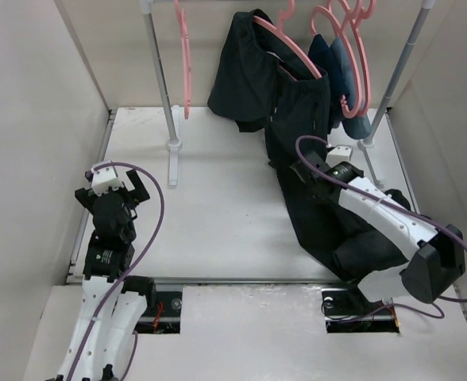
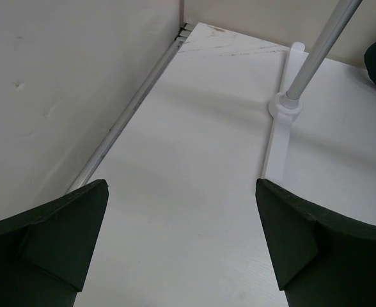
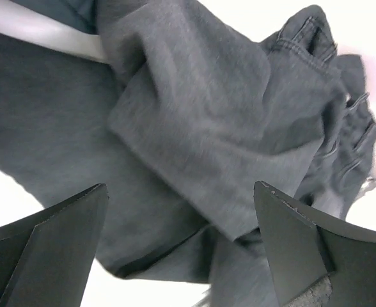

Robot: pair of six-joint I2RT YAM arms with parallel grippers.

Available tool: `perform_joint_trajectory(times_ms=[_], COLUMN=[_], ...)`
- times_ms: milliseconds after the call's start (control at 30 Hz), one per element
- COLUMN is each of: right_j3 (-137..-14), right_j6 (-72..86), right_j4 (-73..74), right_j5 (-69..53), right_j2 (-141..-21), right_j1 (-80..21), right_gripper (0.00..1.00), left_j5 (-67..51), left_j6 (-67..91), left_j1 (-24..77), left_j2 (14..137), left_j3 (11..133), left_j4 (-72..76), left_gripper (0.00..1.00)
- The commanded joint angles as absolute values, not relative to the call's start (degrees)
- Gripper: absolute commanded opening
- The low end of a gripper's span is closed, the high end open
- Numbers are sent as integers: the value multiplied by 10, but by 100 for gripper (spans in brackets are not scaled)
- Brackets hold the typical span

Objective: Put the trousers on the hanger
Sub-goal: Move the trousers to the center of the board.

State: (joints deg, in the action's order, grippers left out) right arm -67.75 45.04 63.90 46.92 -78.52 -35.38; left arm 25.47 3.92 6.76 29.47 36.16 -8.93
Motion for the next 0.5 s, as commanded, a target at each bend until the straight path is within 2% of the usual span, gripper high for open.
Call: perform_joint_trajectory(times_ms=[0, 200, 267, 300, 333, 433, 467], right_j3=[-674, -669, -669, -675, -675, -690, -695], right_j6=[329, 283, 251, 236, 226, 173, 166], right_j4=[570, 568, 551, 551, 546, 523, 517], right_j5=[442, 469, 445, 440, 432, 344, 315], right_j2=[-802, -892, -919, -945, -957, -978, -978], right_j1=[-316, -296, -283, -283, -283, -311, -335], right_gripper=[100, 100, 89, 75, 43, 0, 0], left_j5=[250, 250, 250, 250, 250, 250, 250], left_j6=[33, 22, 22, 22, 22, 22, 22], left_j1=[71, 71, 71, 71, 71, 71, 71], left_j2=[285, 285, 285, 285, 285, 285, 285], left_j3=[386, 386, 386, 386, 386, 386, 386], left_j4=[-76, -76, -76, -76, -76, -76, -76], left_gripper=[99, 99, 99, 99, 99, 99, 99])
